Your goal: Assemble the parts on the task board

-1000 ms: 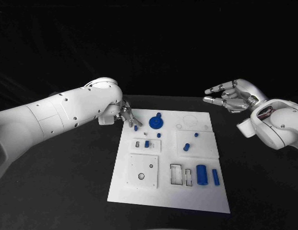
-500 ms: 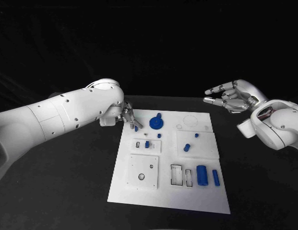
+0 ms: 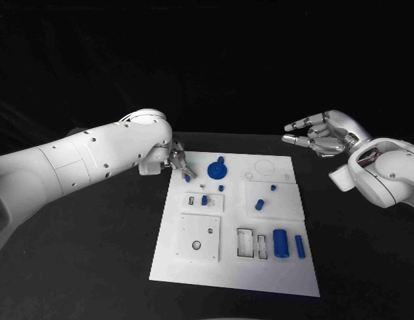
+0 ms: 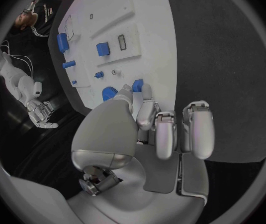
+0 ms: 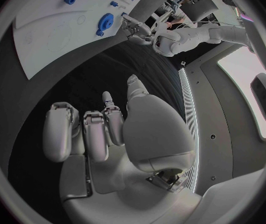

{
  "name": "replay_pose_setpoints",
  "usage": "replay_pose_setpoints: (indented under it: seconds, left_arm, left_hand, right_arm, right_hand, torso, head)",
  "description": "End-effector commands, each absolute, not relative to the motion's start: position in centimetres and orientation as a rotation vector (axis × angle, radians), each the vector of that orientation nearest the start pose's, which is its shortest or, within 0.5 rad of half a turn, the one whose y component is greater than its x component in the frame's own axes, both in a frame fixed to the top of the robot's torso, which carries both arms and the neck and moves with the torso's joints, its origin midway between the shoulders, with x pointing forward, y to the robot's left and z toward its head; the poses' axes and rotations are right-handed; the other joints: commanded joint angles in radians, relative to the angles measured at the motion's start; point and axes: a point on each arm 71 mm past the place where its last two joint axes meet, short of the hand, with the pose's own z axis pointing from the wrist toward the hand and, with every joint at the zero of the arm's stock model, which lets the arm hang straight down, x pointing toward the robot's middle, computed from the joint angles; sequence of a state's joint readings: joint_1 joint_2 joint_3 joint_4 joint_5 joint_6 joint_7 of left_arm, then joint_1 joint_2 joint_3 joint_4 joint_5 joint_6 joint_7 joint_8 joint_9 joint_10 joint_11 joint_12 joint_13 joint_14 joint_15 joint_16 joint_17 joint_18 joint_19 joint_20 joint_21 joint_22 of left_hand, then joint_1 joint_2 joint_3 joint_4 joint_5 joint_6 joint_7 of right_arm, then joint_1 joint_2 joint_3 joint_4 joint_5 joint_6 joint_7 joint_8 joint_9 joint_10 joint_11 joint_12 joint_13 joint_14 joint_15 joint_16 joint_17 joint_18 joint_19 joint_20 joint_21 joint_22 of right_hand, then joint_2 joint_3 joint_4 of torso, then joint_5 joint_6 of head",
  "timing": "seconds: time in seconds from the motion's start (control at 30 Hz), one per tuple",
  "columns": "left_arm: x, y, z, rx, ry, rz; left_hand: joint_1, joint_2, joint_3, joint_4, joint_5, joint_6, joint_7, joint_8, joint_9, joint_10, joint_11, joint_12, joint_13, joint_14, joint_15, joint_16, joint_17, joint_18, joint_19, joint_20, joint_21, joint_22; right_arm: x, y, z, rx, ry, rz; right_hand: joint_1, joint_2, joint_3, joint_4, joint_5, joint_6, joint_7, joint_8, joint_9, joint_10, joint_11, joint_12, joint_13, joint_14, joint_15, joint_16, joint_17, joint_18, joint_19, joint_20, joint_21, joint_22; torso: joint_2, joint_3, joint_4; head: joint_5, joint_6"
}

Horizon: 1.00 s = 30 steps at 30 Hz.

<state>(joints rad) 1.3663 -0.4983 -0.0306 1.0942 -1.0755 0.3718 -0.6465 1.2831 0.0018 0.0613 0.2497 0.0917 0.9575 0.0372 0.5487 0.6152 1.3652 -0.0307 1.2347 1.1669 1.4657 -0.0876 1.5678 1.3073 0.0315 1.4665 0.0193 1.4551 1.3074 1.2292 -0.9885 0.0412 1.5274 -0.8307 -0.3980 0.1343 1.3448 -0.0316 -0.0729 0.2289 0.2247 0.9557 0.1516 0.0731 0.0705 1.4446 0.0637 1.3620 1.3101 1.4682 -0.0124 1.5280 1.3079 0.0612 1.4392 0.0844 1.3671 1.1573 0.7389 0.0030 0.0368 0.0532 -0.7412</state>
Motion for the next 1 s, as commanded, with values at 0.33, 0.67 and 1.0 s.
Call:
replay_pose_setpoints:
  seconds: [0.33,0.67,1.0]
  left_arm:
    - [56.6,16.7,-16.7,-0.168,2.368,-0.222]
    - [55.9,17.4,-16.3,-0.233,2.315,-0.283]
    - [53.5,17.7,-15.8,-0.263,2.252,-0.371]
  left_hand:
    - [0.094,-0.086,0.443,-0.109,0.027,-0.034,0.012,0.001,-0.007,-0.001,0.000,-0.025,-0.019,0.105,0.000,0.003,0.264,0.008,0.047,-0.002,-0.009,0.095]
    - [0.024,-0.129,0.570,-0.145,0.023,-0.038,0.007,0.035,0.013,0.009,0.000,-0.017,-0.013,0.105,-0.002,0.003,0.264,0.008,0.048,-0.002,-0.009,0.098]
    - [0.004,-0.137,0.590,-0.152,0.021,-0.035,0.004,0.047,0.020,0.016,-0.002,-0.008,-0.003,0.105,-0.004,0.003,0.264,0.007,0.050,-0.003,-0.006,0.103]
  right_arm:
    - [49.7,-27.4,-13.2,0.404,1.504,0.985]
    - [49.7,-27.4,-13.2,0.404,1.509,0.985]
    - [49.7,-27.5,-13.3,0.406,1.513,0.985]
  right_hand:
    - [-0.006,0.004,-0.005,-0.001,0.007,0.007,0.000,0.002,0.000,-0.005,0.001,-0.002,0.111,0.085,-0.002,-0.004,0.192,0.018,-0.009,0.001,-0.005,-0.002]
    - [-0.006,0.005,-0.006,-0.002,0.007,0.007,0.000,0.002,0.000,-0.005,0.001,-0.002,0.111,0.085,-0.002,-0.004,0.192,0.018,-0.009,0.001,-0.005,-0.002]
    - [-0.007,0.005,-0.006,-0.002,0.006,0.007,0.000,0.001,0.000,-0.005,0.001,-0.002,0.111,0.085,-0.002,-0.004,0.192,0.018,-0.009,0.001,-0.006,-0.002]
  torso:
    - [0.000,-0.0002,0.0004]
    - [-0.001,0.0004,0.0008]
    - [-0.001,0.0002,0.0016]
  head:
    - [-0.001,-0.002]
    - [-0.001,-0.004]
    - [-0.005,-0.004]
